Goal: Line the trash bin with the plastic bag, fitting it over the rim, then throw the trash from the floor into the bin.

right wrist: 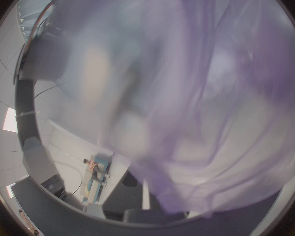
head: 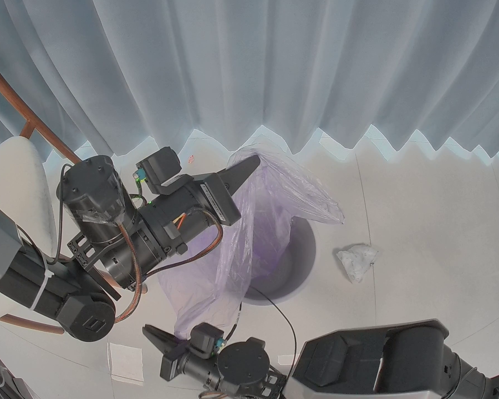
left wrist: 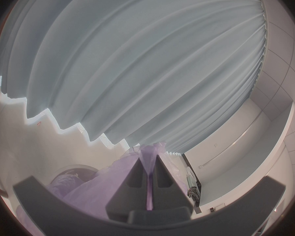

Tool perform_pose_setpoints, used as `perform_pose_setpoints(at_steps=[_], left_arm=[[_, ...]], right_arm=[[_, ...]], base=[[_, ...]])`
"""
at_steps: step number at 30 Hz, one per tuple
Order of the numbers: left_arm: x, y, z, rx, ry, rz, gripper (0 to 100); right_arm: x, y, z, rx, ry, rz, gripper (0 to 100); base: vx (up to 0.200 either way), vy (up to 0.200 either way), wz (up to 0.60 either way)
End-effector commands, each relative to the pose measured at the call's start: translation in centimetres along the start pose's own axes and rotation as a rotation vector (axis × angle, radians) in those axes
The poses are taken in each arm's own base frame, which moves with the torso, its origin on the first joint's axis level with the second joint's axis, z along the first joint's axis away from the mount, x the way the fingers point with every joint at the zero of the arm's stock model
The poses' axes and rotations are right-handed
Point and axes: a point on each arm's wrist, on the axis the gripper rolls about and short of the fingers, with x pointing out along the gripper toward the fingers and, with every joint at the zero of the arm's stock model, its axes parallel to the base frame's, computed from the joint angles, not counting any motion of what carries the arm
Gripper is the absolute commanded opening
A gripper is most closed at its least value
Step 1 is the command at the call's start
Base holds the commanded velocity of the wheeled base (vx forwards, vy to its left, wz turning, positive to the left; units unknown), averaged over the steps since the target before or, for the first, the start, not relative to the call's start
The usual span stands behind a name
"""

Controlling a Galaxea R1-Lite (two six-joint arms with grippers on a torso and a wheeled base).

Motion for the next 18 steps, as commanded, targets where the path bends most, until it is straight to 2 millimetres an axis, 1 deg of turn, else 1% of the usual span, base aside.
perform_pose_setpoints(at_steps=[1,5,6,7,9,10,11,12,13,14,16,17,18], left_arm=[[-0.1,-0.3,0.0,-0.001,-0.002,0.001,0],[-0.1,-0.2,0.0,-0.001,0.002,0.003,0],[-0.1,-0.2,-0.1,-0.001,0.003,0.004,0],[-0.1,-0.1,-0.1,-0.001,0.003,0.007,0],[-0.1,-0.1,-0.1,-0.001,0.003,0.007,0],[-0.1,-0.1,-0.1,-0.001,0.004,0.008,0],[-0.1,-0.1,-0.2,-0.001,0.006,0.008,0],[-0.1,0.0,-0.3,-0.002,0.010,0.011,0],[-0.1,0.0,-0.3,-0.002,0.010,0.011,0],[0.0,0.1,-0.4,-0.001,0.013,0.014,0],[-0.1,0.1,-0.5,-0.002,0.015,0.017,0],[-0.1,0.1,-0.5,-0.002,0.015,0.017,0],[-0.3,0.4,-1.0,-0.003,0.034,0.033,0]], right_arm=[[1.3,-2.1,3.7,-0.032,-0.151,-0.046,0],[1.3,-4.4,7.5,-0.093,-0.242,-0.100,0],[1.2,-4.6,7.8,-0.097,-0.247,-0.105,0],[0.7,-5.5,9.5,-0.118,-0.283,-0.146,0],[0.5,-5.6,9.9,-0.118,-0.293,-0.155,0],[-0.1,-5.7,11.2,-0.113,-0.319,-0.182,0],[-0.2,-5.7,11.3,-0.113,-0.321,-0.184,0],[-1.0,-5.7,12.3,-0.116,-0.333,-0.201,0],[-1.0,-5.7,12.3,-0.116,-0.333,-0.201,0],[-1.8,-5.7,13.4,-0.118,-0.347,-0.216,0],[-2.5,-6.1,14.2,-0.119,-0.353,-0.235,0],[-2.5,-6.1,14.2,-0.119,-0.353,-0.235,0],[-4.2,-7.3,14.9,-0.124,-0.342,-0.290,0]], base=[[0.000,0.000,0.00],[0.000,0.000,0.00],[0.000,0.000,0.00],[0.000,0.000,0.00],[0.000,0.000,0.00],[0.000,0.000,0.00],[0.000,0.000,0.00],[0.000,0.000,0.00],[0.000,0.000,0.00],[0.000,0.000,0.00],[0.000,0.000,0.00],[0.000,0.000,0.00],[0.000,0.000,0.00]])
